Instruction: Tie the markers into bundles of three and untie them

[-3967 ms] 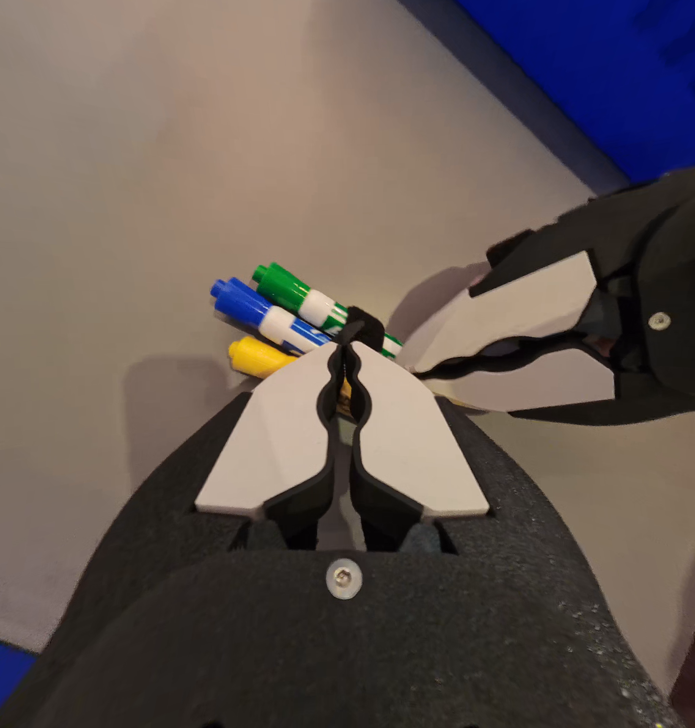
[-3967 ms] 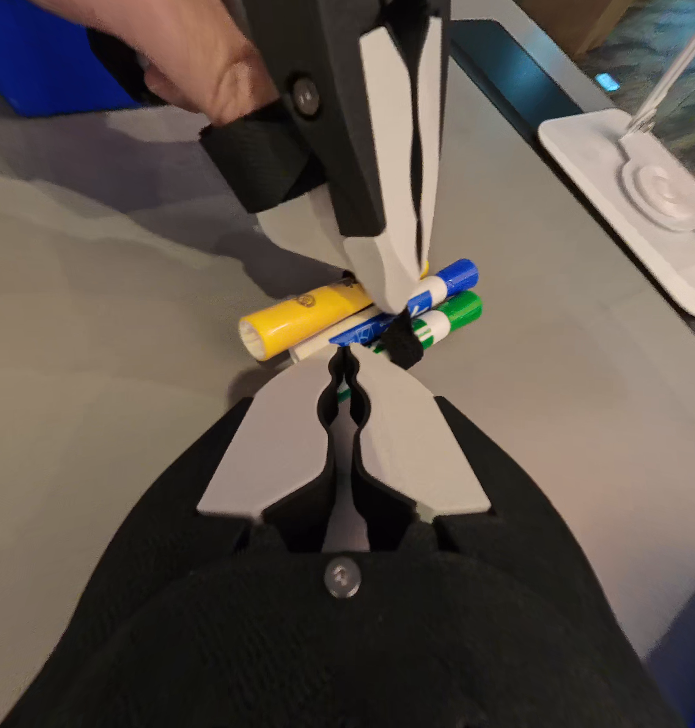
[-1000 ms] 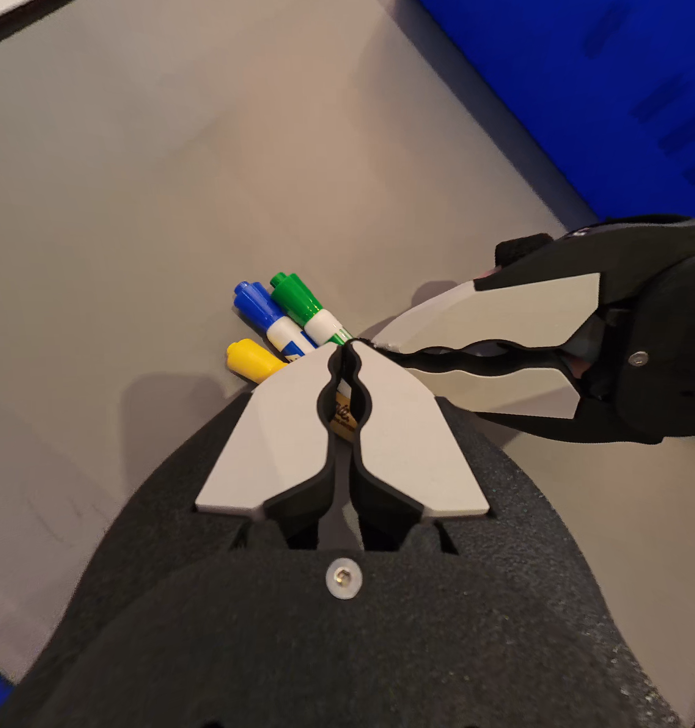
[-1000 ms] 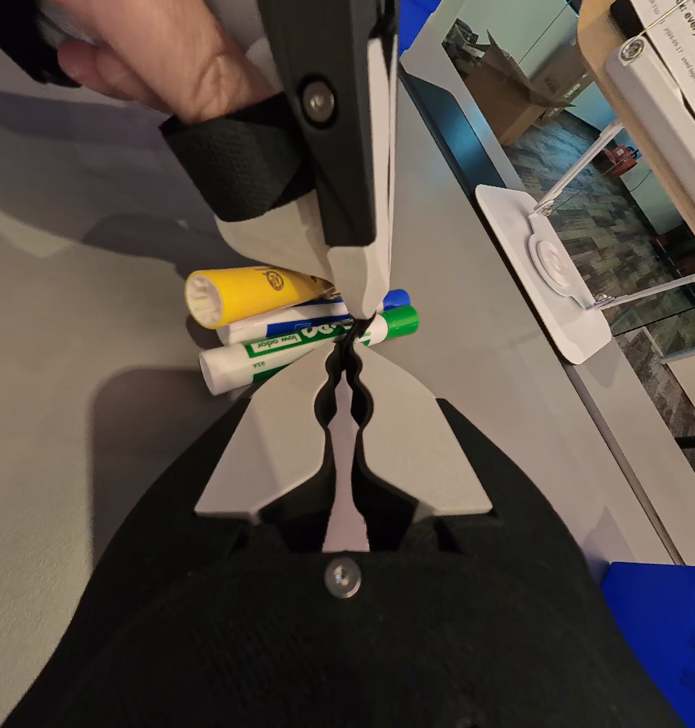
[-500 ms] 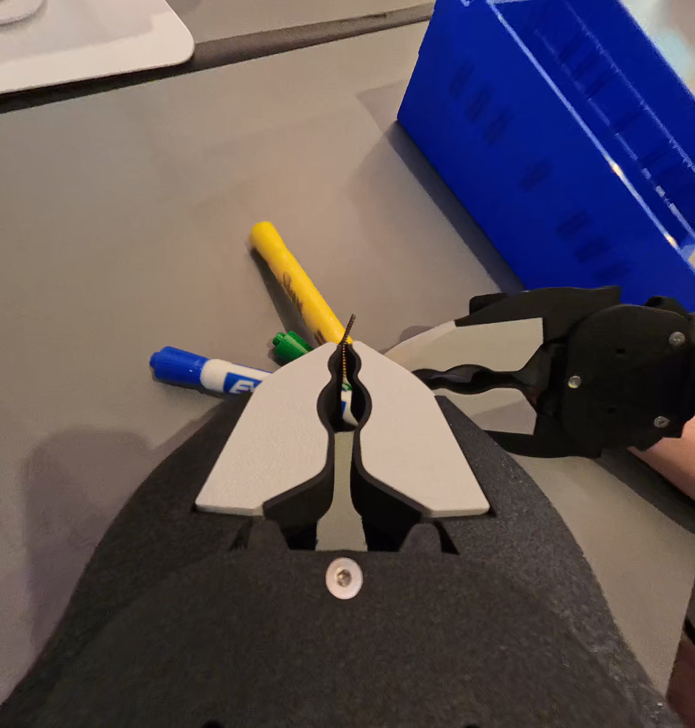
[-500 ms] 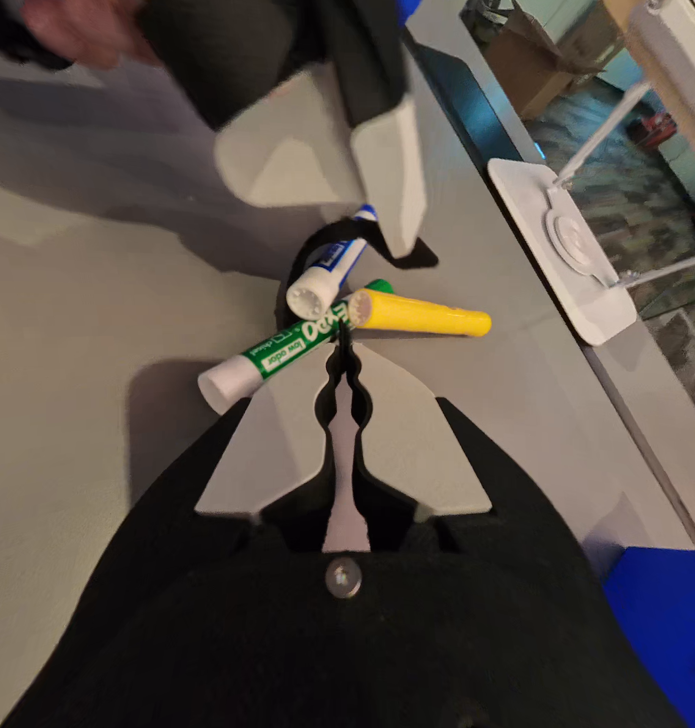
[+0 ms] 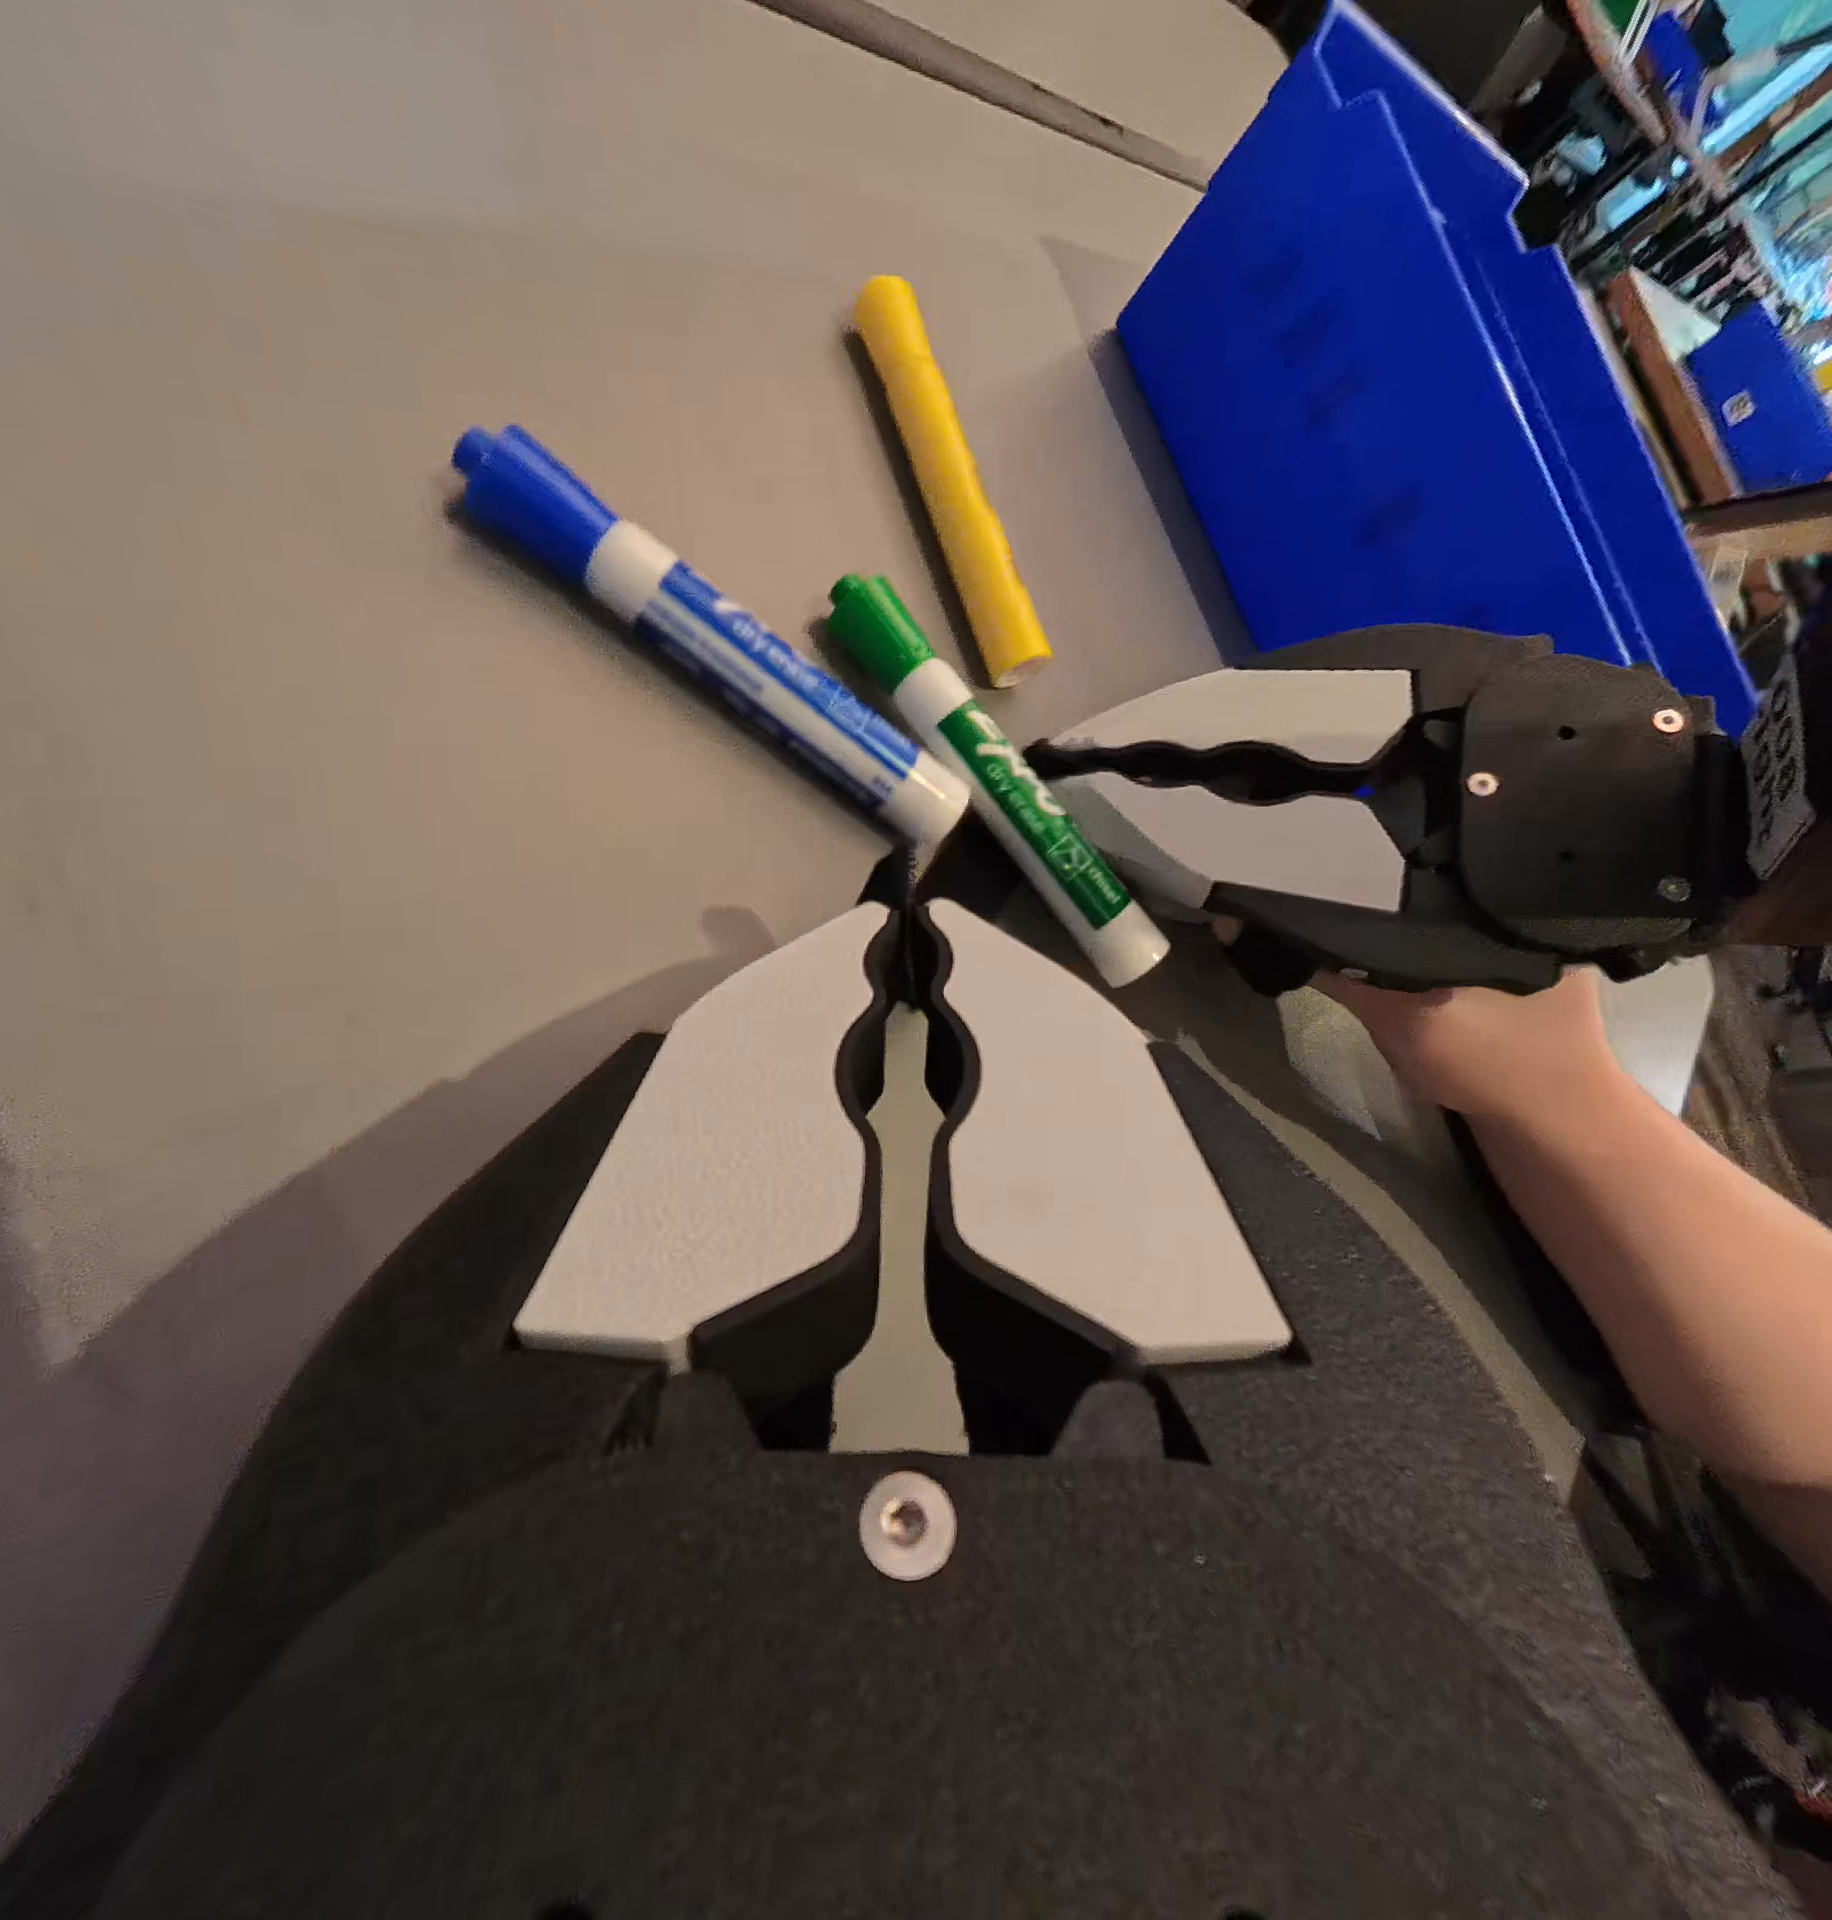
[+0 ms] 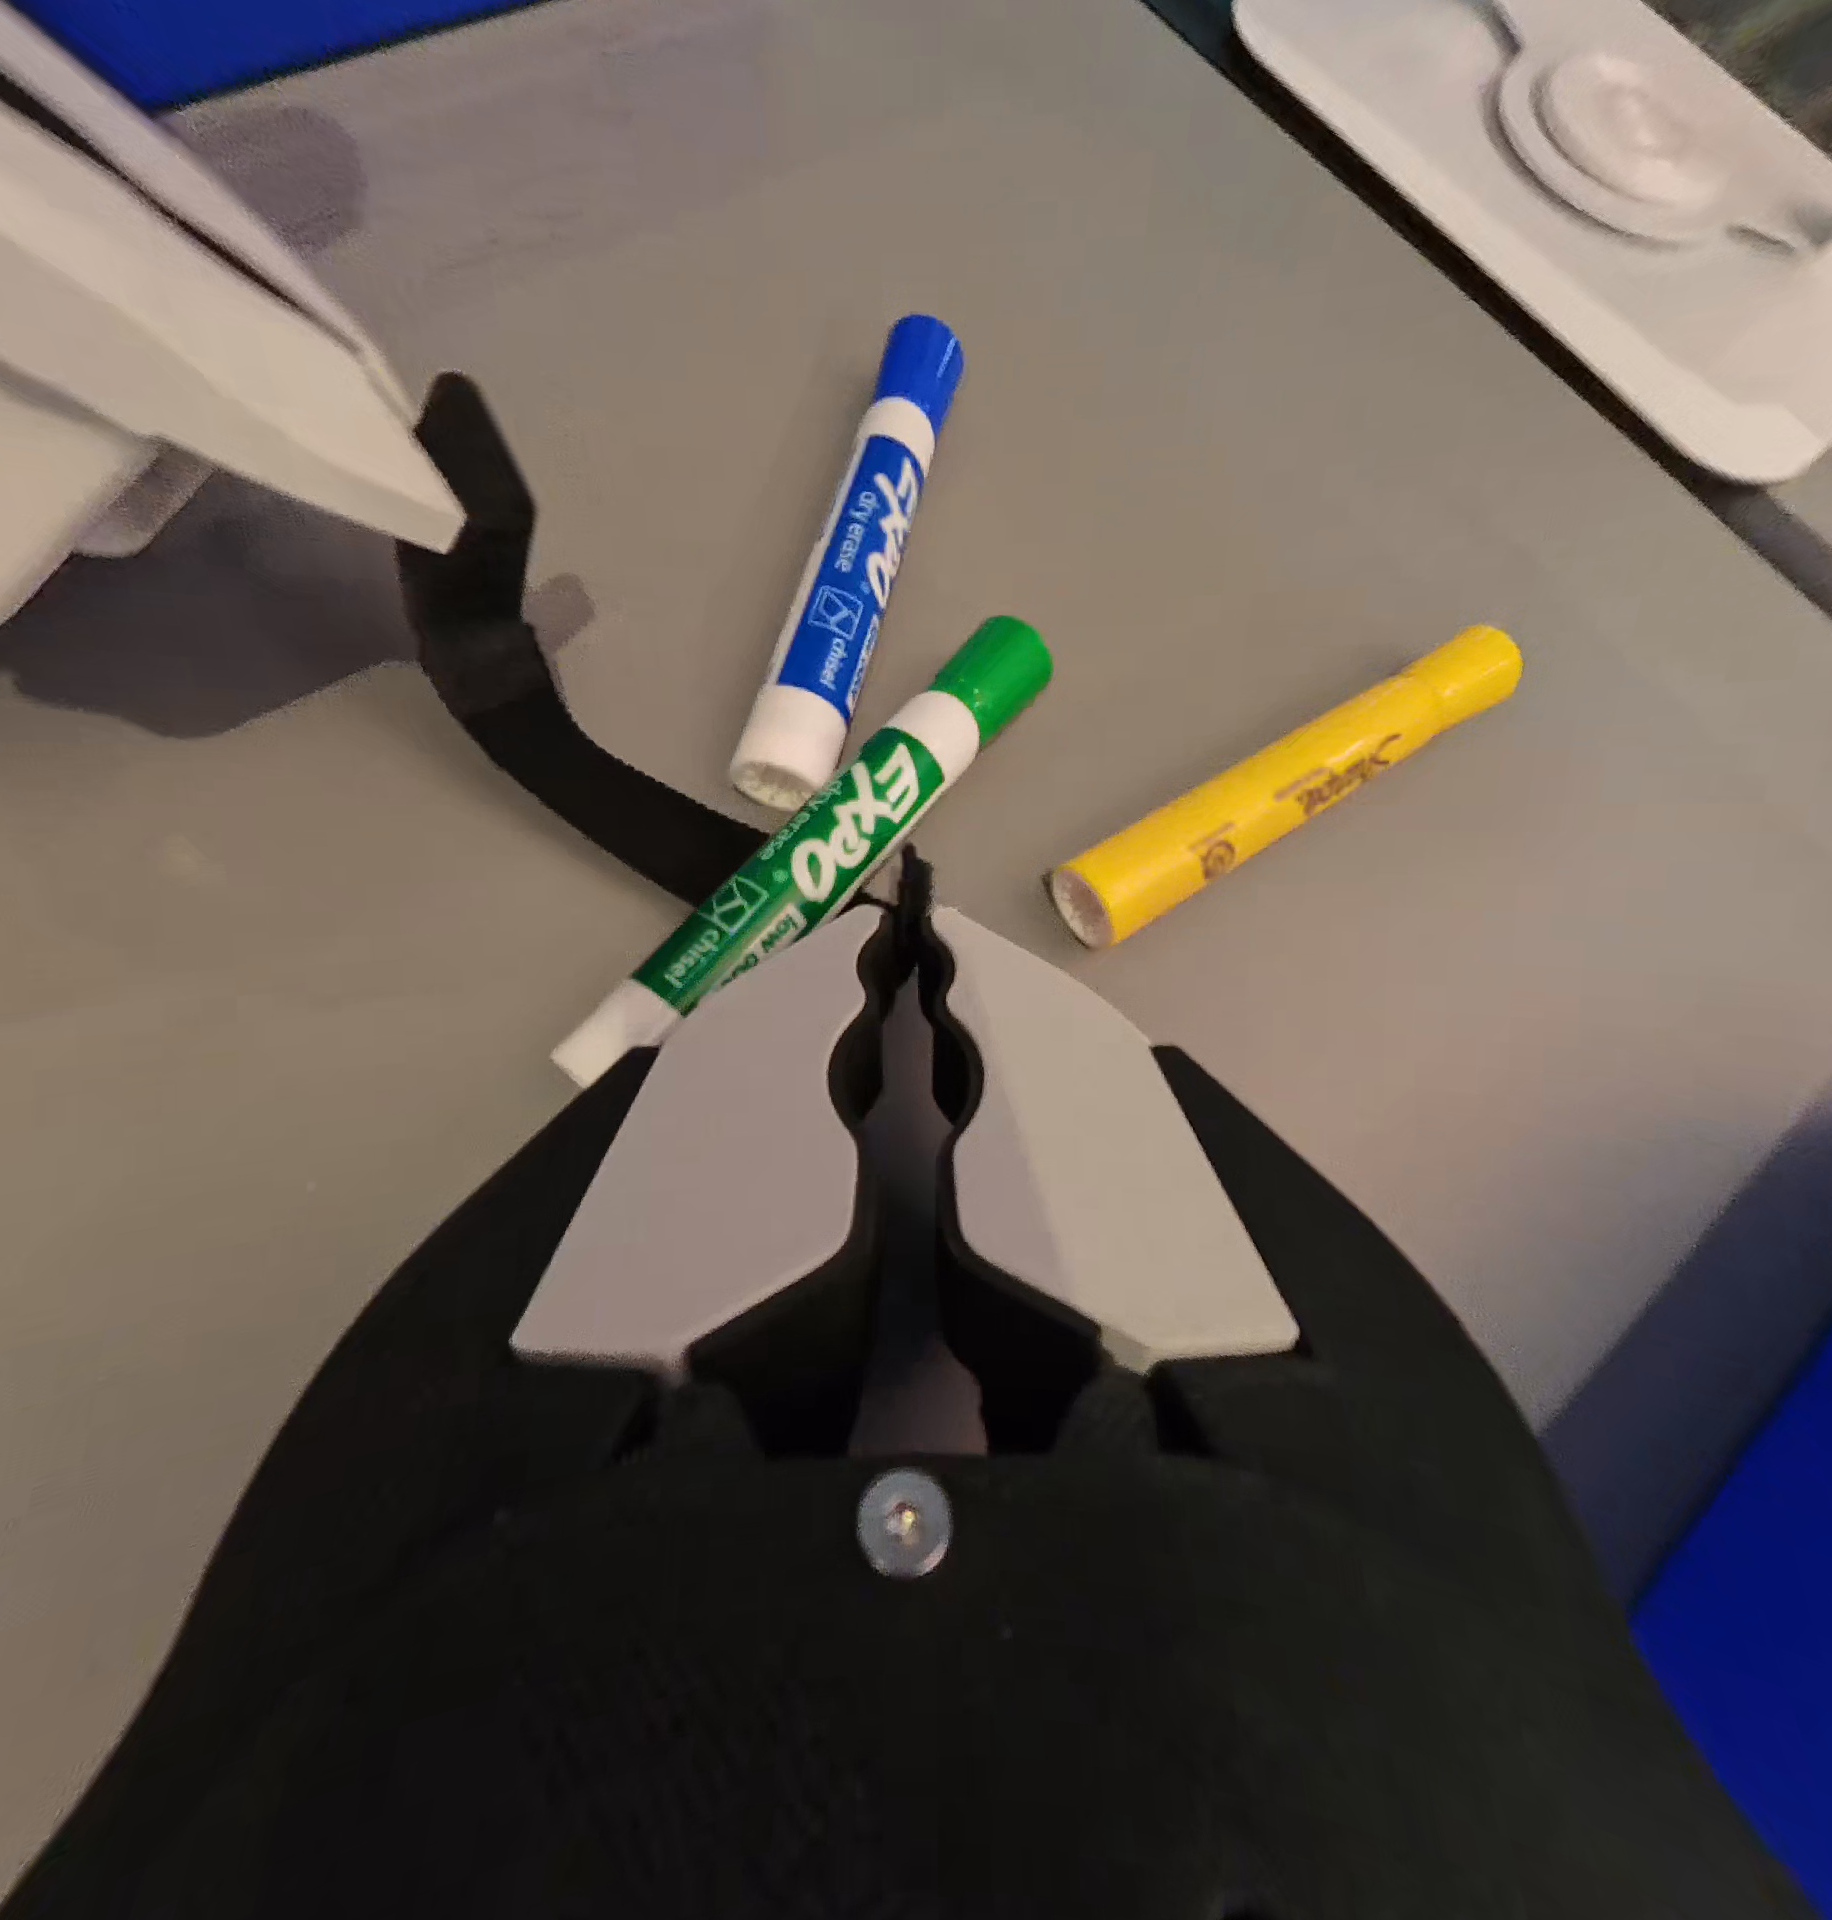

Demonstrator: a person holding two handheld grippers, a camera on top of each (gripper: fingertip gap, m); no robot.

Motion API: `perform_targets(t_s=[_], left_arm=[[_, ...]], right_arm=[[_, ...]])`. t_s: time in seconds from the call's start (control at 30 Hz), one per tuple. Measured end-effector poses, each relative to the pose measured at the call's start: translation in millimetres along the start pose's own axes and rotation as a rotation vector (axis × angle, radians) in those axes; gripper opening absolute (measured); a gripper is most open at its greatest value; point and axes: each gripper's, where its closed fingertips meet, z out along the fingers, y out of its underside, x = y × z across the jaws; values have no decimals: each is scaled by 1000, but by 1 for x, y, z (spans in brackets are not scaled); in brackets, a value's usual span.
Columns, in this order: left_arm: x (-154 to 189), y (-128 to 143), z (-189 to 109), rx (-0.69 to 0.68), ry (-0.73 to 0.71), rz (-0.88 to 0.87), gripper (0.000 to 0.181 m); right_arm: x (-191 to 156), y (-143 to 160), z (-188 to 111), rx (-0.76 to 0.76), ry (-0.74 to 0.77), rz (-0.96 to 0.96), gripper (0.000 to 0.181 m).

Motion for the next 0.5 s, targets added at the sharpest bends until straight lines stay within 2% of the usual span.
perform_targets(t_s=[0.13,0.3,0.37,0.4,0.5], left_arm=[[-5,4,-5,62,10,-26,1],[3,5,-8,94,37,-2,2],[2,6,-10,96,-2,40,2],[0,7,-11,94,-28,62,1],[-7,7,-16,92,-92,102,1]], right_arm=[[8,2,-7,-13,60,54,16],[10,-12,-25,51,100,102,32],[8,-16,-32,71,89,146,34],[9,-15,-34,58,101,154,40],[8,0,-37,-33,100,168,44]])
